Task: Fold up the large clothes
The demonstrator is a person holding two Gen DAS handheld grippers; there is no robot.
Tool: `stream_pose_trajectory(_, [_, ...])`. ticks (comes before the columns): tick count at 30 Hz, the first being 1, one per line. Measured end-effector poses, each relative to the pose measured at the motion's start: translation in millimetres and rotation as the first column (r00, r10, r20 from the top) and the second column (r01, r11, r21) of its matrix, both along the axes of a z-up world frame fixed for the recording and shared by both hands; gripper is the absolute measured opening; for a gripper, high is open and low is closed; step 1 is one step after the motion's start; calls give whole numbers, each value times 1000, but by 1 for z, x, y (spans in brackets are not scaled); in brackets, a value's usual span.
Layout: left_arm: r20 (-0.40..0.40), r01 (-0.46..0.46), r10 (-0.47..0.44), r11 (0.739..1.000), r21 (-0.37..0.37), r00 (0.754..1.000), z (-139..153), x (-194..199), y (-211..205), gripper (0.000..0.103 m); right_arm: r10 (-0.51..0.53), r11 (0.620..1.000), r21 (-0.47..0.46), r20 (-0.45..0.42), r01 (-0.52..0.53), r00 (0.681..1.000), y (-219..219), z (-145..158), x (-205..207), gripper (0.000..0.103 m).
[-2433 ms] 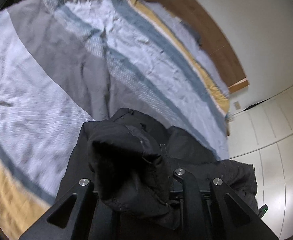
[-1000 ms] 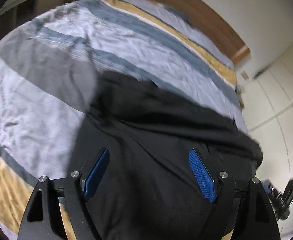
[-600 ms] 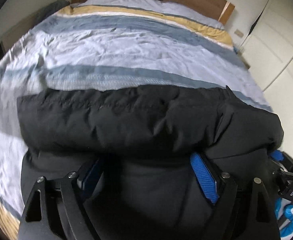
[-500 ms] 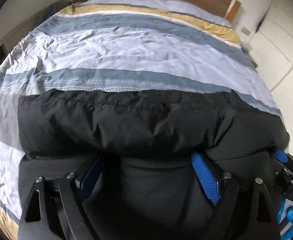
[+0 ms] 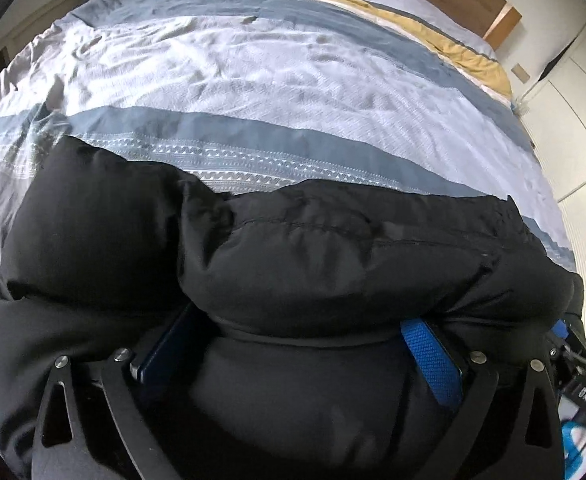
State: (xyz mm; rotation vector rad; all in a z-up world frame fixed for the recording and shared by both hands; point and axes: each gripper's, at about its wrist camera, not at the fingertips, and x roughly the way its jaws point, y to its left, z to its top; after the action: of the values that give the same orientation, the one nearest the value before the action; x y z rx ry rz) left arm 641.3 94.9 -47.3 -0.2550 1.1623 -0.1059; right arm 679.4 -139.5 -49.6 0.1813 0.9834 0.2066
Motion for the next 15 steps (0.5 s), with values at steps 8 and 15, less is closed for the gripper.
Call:
stream_pose_trajectory(8, [-29,-47,49,998,52,998,3,-24,50,101,-107,994,-12,-49,107,993,-67,-4,-23,91])
stream_pose_trajectory(15, [-108,-240,251,965,103,962,-10,-60,138,101,-221,975,-45,-91,218,971,-120,-10,-52,91])
